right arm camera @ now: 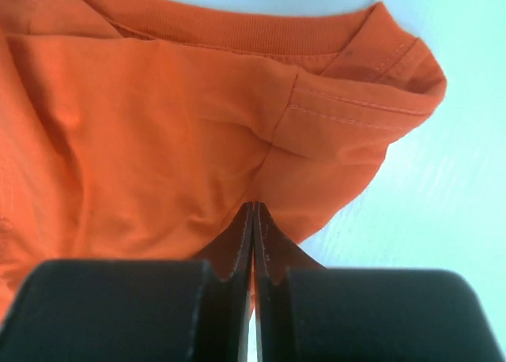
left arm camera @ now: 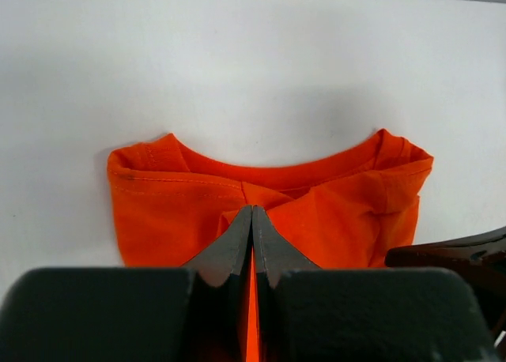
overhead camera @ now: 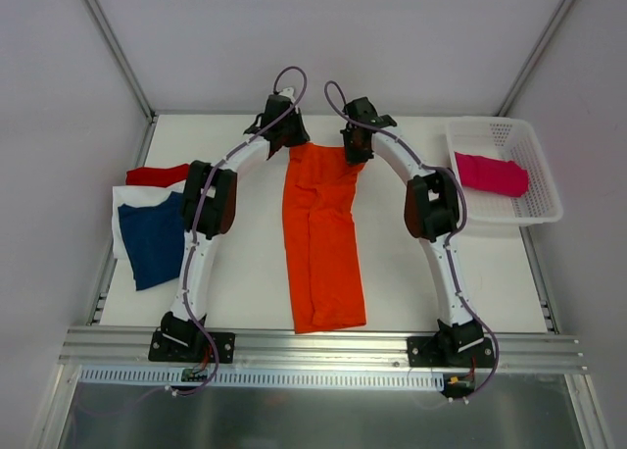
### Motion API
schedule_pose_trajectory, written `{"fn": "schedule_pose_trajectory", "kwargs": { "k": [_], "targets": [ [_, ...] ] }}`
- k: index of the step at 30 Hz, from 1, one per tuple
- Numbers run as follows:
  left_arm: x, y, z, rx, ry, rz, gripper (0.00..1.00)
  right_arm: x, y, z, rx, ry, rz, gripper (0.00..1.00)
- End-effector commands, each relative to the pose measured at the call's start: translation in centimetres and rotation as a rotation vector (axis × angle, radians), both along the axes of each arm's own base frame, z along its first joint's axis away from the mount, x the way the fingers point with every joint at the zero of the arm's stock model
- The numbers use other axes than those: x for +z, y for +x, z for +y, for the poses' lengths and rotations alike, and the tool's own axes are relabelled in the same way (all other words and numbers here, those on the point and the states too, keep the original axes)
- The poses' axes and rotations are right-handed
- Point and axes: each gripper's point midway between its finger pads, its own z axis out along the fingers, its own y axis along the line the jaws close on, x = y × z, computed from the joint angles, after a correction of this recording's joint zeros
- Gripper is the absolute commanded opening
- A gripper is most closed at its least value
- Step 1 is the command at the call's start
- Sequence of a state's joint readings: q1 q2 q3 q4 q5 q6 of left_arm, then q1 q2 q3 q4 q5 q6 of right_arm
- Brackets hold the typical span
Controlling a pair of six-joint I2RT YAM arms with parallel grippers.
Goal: Fold and stack the t-shirts
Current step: Fold the tshirt
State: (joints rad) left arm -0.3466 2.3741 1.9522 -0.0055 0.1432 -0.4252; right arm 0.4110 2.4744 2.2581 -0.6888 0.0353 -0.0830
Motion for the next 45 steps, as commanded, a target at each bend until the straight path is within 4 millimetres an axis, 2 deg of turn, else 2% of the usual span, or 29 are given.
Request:
{"fn": "schedule_pose_trajectory", "kwargs": {
  "k": [1, 4, 8, 10, 11, 12, 14, 20, 22, 24, 32, 39, 41, 42, 43, 44, 45],
  "targets": [
    [-1.4, 0.1, -0.1, -0.004, -0.006, 0.052, 0.00, 0.0, 0.0, 0.0, 0.006, 0.011, 0.018, 0.00],
    [-2.4, 0.0, 0.5, 0.016, 0.012, 0.080, 0.00, -0.2, 0.2, 0.1, 0.006, 0.013, 0.022, 0.01],
    [-2.6, -0.1, 1.2, 0.045, 0.018, 0.111, 0.00, -1.1, 0.3, 0.3, 0.000, 0.048, 0.050, 0.01],
    [-3.5, -0.4, 1.5, 0.053, 0.025, 0.151, 0.00, -1.2, 0.5, 0.2, -0.021, 0.066, 0.056, 0.02],
    [-3.0, -0.1, 1.7, 0.065, 0.013, 0.152, 0.00, -1.4, 0.7, 0.3, -0.024, 0.076, 0.059, 0.02],
    [-4.2, -0.3, 1.8, 0.066, 0.011, 0.190, 0.00, -1.4, 0.8, 0.4, -0.029, 0.087, 0.063, 0.03],
    [-4.6, 0.2, 2.0, 0.084, -0.023, 0.215, 0.00, -1.5, 1.2, 0.5, -0.046, 0.122, 0.072, 0.04],
    [-4.2, 1.7, 2.3, 0.111, -0.096, 0.240, 0.00, -1.2, 2.7, 0.0, -0.101, 0.197, 0.068, 0.04],
    [-3.4, 2.3, 2.2, 0.112, -0.123, 0.227, 0.00, -0.8, 3.5, 0.0, -0.111, 0.252, 0.055, 0.04],
    [-3.6, 2.7, 2.3, 0.114, -0.137, 0.230, 0.00, -0.4, 4.3, 0.2, -0.128, 0.300, 0.041, 0.05],
    [-2.3, 4.4, 1.9, 0.115, -0.186, 0.191, 0.00, 1.2, 6.5, 0.3, -0.141, 0.407, -0.014, 0.07],
    [-0.6, 5.3, 1.9, 0.108, -0.175, 0.128, 0.00, 3.3, 8.3, 0.3, -0.113, 0.487, -0.085, 0.08],
    [0.7, 5.4, 1.9, 0.095, -0.167, 0.096, 0.00, 3.9, 8.6, 0.8, -0.069, 0.506, -0.121, 0.09],
    [0.8, 5.2, 1.9, 0.091, -0.162, 0.097, 0.00, 5.7, 8.4, 1.3, -0.031, 0.537, -0.144, 0.11],
    [1.5, 4.9, 1.8, 0.077, -0.155, 0.084, 0.00, 6.6, 8.2, 1.5, -0.011, 0.551, -0.163, 0.14],
    [4.5, 4.7, 1.8, 0.068, -0.156, 0.037, 0.00, 6.1, 7.7, 1.6, 0.007, 0.558, -0.163, 0.22],
    [4.1, 3.6, 1.3, 0.059, -0.136, 0.056, 0.00, 10.2, 6.7, 2.1, 0.051, 0.587, -0.215, 0.26]
  ]
}}
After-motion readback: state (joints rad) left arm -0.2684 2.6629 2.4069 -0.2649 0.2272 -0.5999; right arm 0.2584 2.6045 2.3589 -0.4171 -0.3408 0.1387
